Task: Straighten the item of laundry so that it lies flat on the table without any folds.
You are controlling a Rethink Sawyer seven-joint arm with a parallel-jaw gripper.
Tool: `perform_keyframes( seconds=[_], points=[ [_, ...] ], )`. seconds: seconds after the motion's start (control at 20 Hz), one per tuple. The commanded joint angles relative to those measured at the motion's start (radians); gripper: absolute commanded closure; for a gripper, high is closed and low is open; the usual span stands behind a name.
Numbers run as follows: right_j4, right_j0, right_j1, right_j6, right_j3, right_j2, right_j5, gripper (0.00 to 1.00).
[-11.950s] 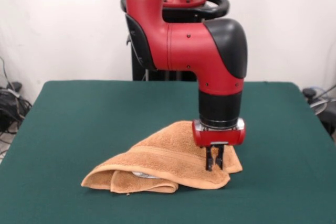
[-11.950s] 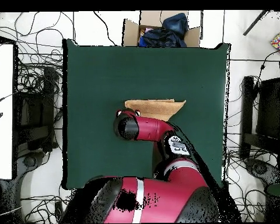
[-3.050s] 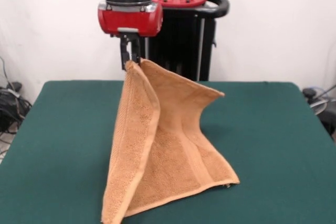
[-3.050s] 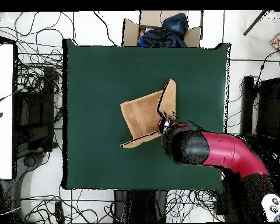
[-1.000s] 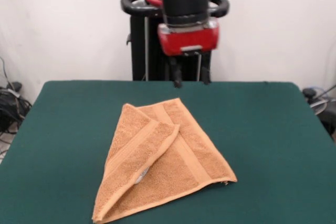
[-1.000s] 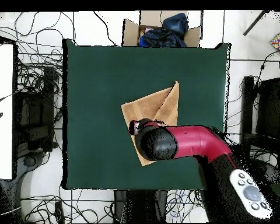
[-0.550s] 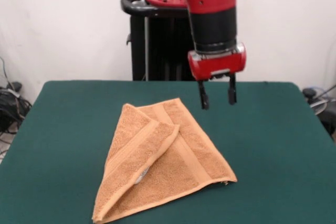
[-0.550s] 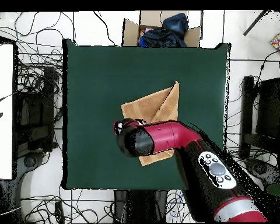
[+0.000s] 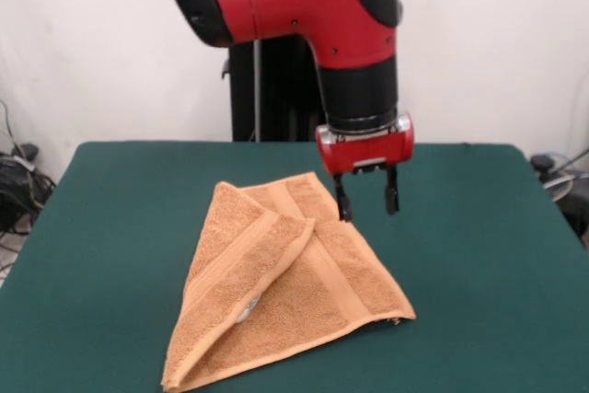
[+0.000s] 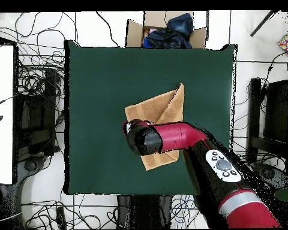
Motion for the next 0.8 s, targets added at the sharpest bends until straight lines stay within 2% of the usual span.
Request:
perform_keyframes(
  seconds=[0.05,0.4,0.8],
  points=[
    [-0.056,0.017,0.062,0.045,-0.102,-0.052,-0.039,0.0],
    [-0.063,0.026,0.093,0.041,-0.136,-0.059,-0.035,0.0],
    [-0.1,0.088,0.167,0.09,-0.153,-0.147,-0.132,0.0]
  ],
)
